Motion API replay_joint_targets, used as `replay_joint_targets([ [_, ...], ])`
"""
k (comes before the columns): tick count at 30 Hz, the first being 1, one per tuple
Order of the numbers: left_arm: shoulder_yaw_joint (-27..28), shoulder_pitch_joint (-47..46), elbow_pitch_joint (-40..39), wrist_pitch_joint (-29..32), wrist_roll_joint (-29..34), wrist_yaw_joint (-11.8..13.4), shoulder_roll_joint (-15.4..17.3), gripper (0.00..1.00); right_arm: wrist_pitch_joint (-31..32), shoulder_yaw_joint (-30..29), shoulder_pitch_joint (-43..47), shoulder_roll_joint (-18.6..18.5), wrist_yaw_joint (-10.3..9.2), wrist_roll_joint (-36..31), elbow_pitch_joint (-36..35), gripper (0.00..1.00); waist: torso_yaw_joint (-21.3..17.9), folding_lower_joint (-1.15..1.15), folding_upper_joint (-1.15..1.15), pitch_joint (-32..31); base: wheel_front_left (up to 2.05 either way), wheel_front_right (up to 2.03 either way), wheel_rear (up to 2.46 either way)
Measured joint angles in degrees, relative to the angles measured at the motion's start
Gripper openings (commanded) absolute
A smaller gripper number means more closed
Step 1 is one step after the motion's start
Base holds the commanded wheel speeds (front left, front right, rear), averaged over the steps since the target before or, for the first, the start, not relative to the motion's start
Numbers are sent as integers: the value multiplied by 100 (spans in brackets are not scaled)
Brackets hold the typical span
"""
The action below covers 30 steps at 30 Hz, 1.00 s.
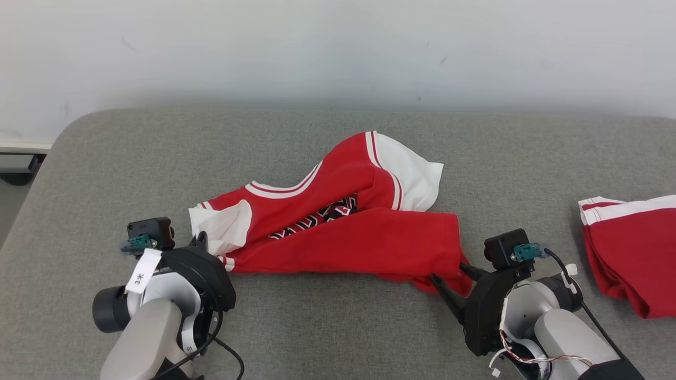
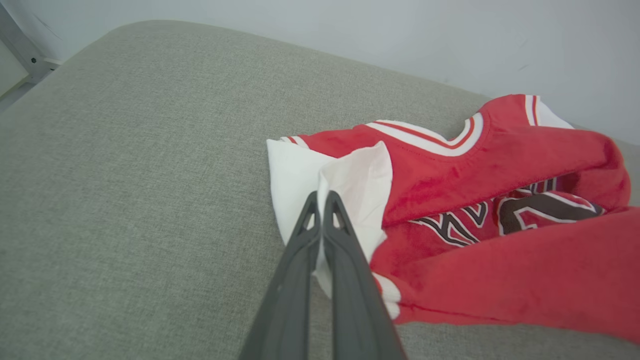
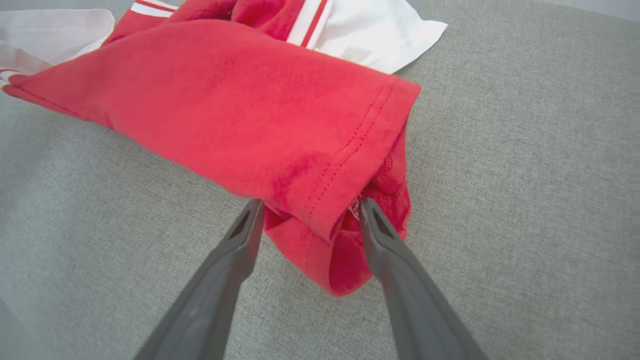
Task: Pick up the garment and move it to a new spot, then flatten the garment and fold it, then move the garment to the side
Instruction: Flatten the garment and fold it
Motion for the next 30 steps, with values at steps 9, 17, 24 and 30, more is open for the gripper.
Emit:
replay_joint_targets([
  [9,54,119,-4,-16,60,0,-14,0,59,20,130,-13,-24,0,-127,0,-56,0,0,-79,0,0,0],
  [17,182,116,-87,-102,80,0,-36,0,88,-70,133,-15,-67,66,-298,0,-59,0,0,-70,0,0,0],
  [24,622,-151,-712,-762,-70,1,-88,0,-392,-677,-99,182,-67,537,-809,0,-53,0,0,-180,0,0,0],
  [30,784,-371,-1349,-1205,-397,-14,-156,0,-773,-1010,-436,325,-67,773,-1203,0,-64,0,0,-359,0,0,0],
])
